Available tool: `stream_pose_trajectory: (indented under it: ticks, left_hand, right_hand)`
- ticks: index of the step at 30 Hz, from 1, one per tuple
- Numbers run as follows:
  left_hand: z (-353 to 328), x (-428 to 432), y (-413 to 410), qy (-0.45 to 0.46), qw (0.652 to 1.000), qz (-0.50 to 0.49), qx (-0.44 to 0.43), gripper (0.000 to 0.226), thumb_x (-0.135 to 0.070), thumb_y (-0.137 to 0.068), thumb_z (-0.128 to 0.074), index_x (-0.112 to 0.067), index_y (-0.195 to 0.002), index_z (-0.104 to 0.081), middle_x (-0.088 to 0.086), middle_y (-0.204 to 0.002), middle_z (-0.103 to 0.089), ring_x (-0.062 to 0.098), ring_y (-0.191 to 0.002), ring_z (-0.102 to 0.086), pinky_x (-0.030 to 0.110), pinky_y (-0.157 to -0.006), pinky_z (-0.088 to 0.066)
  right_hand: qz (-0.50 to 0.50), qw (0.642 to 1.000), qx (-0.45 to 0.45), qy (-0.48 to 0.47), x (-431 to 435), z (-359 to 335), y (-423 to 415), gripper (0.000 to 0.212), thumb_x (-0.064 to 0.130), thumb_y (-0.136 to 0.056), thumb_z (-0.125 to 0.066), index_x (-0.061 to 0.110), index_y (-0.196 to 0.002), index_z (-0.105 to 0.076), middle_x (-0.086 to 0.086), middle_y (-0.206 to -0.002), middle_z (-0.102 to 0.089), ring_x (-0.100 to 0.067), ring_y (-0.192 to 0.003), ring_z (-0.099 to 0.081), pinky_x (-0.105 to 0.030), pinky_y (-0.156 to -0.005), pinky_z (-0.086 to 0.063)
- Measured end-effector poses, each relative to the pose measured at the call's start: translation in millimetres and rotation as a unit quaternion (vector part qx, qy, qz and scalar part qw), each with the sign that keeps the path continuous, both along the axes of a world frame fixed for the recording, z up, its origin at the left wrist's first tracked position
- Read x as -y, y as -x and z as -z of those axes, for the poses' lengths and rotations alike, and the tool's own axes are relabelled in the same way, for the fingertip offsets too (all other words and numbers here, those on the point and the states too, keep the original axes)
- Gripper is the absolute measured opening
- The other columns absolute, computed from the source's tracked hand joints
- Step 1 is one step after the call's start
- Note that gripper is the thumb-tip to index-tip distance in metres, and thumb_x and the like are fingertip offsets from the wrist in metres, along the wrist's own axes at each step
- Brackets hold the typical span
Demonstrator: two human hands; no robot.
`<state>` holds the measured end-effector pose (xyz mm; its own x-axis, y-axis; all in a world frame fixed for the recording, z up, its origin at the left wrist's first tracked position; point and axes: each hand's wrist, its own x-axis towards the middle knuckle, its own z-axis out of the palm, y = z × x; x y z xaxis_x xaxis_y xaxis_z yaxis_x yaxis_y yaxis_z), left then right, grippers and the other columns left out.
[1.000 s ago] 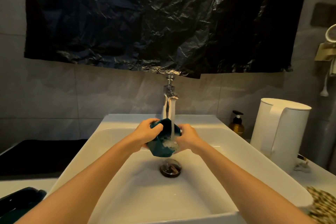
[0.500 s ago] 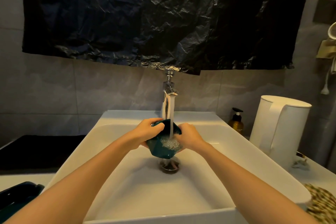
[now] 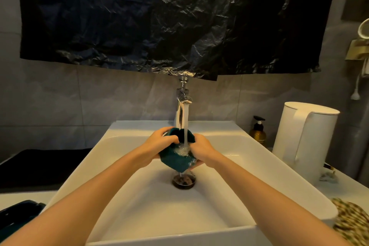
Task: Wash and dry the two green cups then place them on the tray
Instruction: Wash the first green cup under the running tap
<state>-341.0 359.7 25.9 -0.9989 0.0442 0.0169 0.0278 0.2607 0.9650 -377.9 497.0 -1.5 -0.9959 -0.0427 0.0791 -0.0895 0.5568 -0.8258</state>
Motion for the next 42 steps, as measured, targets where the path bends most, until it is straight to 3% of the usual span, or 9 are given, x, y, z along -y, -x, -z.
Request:
stream_pose_trajectory:
  ticks: [4, 8, 10, 16, 20, 24, 29, 35, 42]
  left_hand:
    - [5.4, -2.8, -0.7, -0.045, 0.999, 0.011, 0.007, 0.070, -0.005, -0.084, -0.064, -0.026, -0.142, -0.031, 0.006, -0.128, -0.046, 0.024, -0.105, -0.052, 0.032, -0.069, -0.056]
    - [13.0, 3.4, -1.7, -0.021, 1.000, 0.022, -0.003, 0.075, 0.005, -0.087, -0.053, -0.032, -0.144, -0.022, 0.002, -0.136, -0.036, 0.025, -0.114, -0.045, 0.037, -0.067, -0.057]
    - [12.4, 7.0, -1.9, 0.035, 0.997, 0.020, -0.070, 0.076, 0.006, -0.084, -0.052, -0.034, -0.143, -0.026, -0.001, -0.131, -0.039, 0.022, -0.114, -0.046, 0.037, -0.074, -0.057]
    - [10.4, 12.8, -2.5, 0.174, 0.963, 0.023, -0.207, 0.081, 0.002, -0.077, -0.055, -0.043, -0.140, -0.031, -0.002, -0.129, -0.052, 0.019, -0.111, -0.054, 0.036, -0.092, -0.051]
    - [13.6, 9.6, -1.2, 0.197, 0.968, 0.007, -0.153, 0.064, -0.013, -0.087, -0.052, -0.041, -0.141, -0.034, 0.000, -0.132, -0.051, 0.020, -0.113, -0.051, 0.043, -0.092, -0.051]
    - [12.6, 7.0, -1.9, 0.196, 0.978, -0.027, -0.070, 0.045, -0.020, -0.098, -0.040, -0.032, -0.141, -0.037, 0.005, -0.136, -0.048, 0.026, -0.118, -0.048, 0.045, -0.088, -0.053]
    - [3.6, 3.9, -3.6, 0.123, 0.991, -0.045, -0.038, 0.035, -0.022, -0.097, -0.038, -0.034, -0.129, -0.049, 0.005, -0.118, -0.056, 0.027, -0.103, -0.055, 0.043, -0.063, -0.058]
    - [1.1, 8.4, -2.4, 0.183, 0.978, -0.065, -0.072, 0.032, -0.022, -0.095, -0.040, -0.038, -0.118, -0.056, 0.002, -0.113, -0.061, 0.023, -0.100, -0.056, 0.038, -0.084, -0.053]
    - [-6.3, 4.0, -9.2, 0.175, 0.983, -0.034, -0.047, 0.029, -0.021, -0.095, -0.041, -0.028, -0.117, -0.057, 0.005, -0.100, -0.061, 0.022, -0.087, -0.058, 0.030, -0.065, -0.053]
  right_hand:
    - [0.012, 0.983, 0.105, 0.153, 3.3, -2.5, -3.6, 0.023, 0.019, -0.101, -0.040, 0.013, -0.122, -0.046, -0.015, -0.122, -0.058, -0.032, -0.098, -0.063, -0.043, -0.061, -0.060]
    - [-0.044, 0.959, 0.138, 0.243, -0.7, -8.2, -9.1, 0.030, -0.004, -0.095, -0.043, 0.012, -0.118, -0.051, -0.014, -0.117, -0.059, -0.035, -0.100, -0.061, -0.050, -0.066, -0.058]
    - [-0.055, 0.974, 0.098, 0.198, -3.4, -5.4, -6.5, 0.042, -0.009, -0.091, -0.044, 0.015, -0.126, -0.048, -0.012, -0.124, -0.057, -0.035, -0.106, -0.059, -0.047, -0.066, -0.058]
    - [0.017, 0.994, -0.105, -0.018, -9.6, -2.2, -0.6, 0.022, 0.015, -0.095, -0.048, 0.004, -0.106, -0.064, -0.017, -0.101, -0.068, -0.036, -0.090, -0.065, -0.050, -0.069, -0.057]
    - [-0.037, 0.995, -0.065, -0.065, -12.5, 2.8, -1.6, 0.032, 0.000, -0.090, -0.046, 0.006, -0.121, -0.054, -0.016, -0.114, -0.061, -0.034, -0.099, -0.061, -0.046, -0.070, -0.058]
    - [-0.144, 0.988, 0.061, 0.015, -13.1, 5.0, -6.1, 0.068, -0.016, -0.082, -0.052, 0.021, -0.137, -0.037, -0.010, -0.129, -0.049, -0.030, -0.115, -0.052, -0.036, -0.066, -0.058]
    - [-0.050, 0.994, -0.097, -0.026, -3.1, -0.1, -5.9, 0.034, 0.007, -0.098, -0.039, 0.017, -0.125, -0.057, -0.010, -0.118, -0.063, -0.030, -0.107, -0.060, -0.045, -0.086, -0.054]
    - [-0.165, 0.983, 0.072, 0.038, -3.3, -6.1, -16.4, 0.057, -0.012, -0.089, -0.046, 0.021, -0.135, -0.042, -0.008, -0.122, -0.056, -0.029, -0.104, -0.058, -0.034, -0.062, -0.059]
    - [-0.046, 0.995, -0.040, -0.076, -3.2, -6.2, -13.3, 0.024, 0.007, -0.094, -0.044, 0.004, -0.110, -0.062, -0.016, -0.106, -0.067, -0.032, -0.092, -0.066, -0.042, -0.074, -0.059]
